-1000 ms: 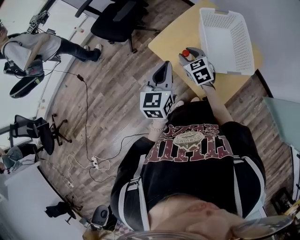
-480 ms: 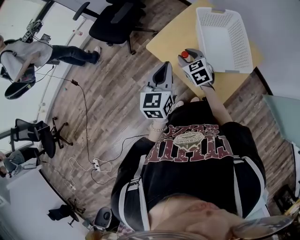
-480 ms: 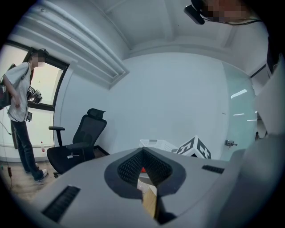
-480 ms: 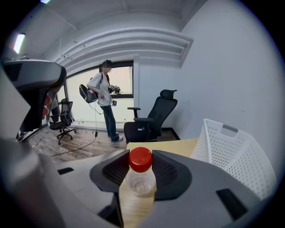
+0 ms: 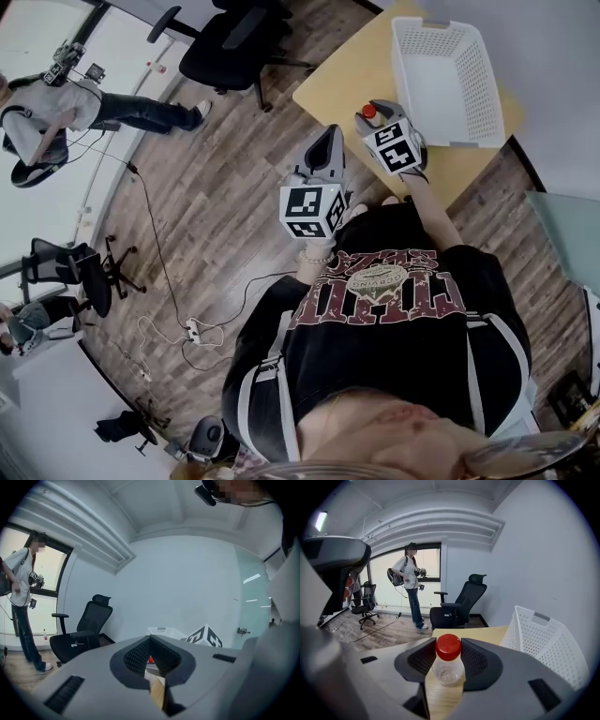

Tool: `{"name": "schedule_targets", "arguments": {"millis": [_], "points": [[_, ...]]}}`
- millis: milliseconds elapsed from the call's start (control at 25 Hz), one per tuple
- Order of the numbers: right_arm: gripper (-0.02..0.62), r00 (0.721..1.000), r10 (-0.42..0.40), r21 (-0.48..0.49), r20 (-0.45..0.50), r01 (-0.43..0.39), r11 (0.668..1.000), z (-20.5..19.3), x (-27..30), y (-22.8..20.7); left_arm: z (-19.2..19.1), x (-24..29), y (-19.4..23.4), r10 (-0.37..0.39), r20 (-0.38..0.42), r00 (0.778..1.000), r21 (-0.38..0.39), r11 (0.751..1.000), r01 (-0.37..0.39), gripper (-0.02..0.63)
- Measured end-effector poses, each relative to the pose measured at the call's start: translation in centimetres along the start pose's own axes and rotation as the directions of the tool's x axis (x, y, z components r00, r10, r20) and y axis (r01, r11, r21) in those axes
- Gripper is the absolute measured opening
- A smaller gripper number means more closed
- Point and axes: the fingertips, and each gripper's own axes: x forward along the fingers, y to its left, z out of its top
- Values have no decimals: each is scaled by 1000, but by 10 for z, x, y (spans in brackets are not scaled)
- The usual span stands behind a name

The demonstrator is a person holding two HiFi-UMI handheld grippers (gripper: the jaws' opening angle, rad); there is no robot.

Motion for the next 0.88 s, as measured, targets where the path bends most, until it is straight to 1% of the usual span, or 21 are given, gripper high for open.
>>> {"name": "schedule_targets", "arguments": {"millis": [280,400,560,880], "points": [[167,1000,8,-8,-17,-8,1000,-3,-1,4,2,0,0,-4,2,1000,0,1000,4,48],[167,1000,2,8,5,-2,1000,3,-4,3,1,0,2,-4,1,1000,1,1000,4,46],[167,999,14,62,46,-17,998,12,-7,3,2,1,0,-8,-1,1000,1,1000,8,47],[167,995,4,59,96,-10,998,29,-20,2,1,2,-3,-16,-2,1000,3,1000,16,47]]}}
